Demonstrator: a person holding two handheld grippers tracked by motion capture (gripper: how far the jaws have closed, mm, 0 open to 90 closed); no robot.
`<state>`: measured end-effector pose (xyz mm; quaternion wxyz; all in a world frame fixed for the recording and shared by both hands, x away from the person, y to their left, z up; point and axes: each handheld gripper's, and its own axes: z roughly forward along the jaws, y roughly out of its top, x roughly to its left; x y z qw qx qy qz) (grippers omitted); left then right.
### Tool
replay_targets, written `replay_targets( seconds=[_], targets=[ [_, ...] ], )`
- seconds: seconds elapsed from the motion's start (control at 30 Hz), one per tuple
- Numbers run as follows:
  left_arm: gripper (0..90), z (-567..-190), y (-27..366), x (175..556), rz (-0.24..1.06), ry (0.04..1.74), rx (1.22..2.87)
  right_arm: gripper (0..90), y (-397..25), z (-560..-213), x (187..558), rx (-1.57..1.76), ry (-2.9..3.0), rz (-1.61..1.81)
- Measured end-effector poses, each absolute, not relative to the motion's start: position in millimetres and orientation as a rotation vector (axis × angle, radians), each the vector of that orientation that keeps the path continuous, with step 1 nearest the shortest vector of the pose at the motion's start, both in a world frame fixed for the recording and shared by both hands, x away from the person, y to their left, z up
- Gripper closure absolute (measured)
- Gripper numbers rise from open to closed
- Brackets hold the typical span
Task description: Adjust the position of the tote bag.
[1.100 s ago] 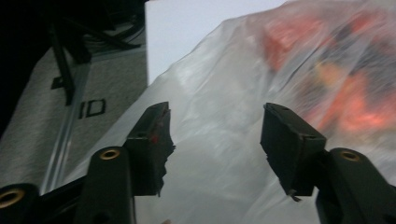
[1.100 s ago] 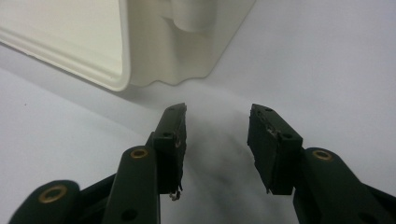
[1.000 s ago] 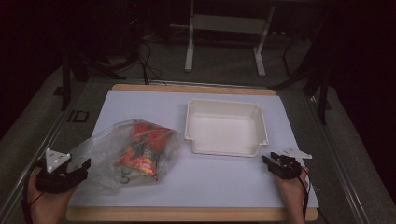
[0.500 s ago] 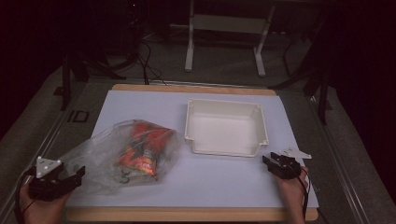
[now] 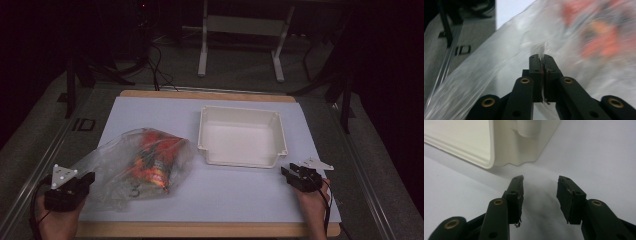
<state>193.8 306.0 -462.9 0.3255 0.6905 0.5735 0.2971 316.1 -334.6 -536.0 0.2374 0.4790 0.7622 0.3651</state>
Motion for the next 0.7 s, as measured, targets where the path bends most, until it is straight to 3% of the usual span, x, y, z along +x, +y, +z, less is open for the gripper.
replay_targets(
  seconds=[0.53,0.7],
  targets=[
    [88.4,-432,190,200,0.805,1.092,1.935,58.7,-313,-528,301,1.168,2.144,1.045],
    [88.3,-437,152,207,0.747,1.000,1.945,58.8,-299,-521,294,1.097,2.171,1.062]
  ],
)
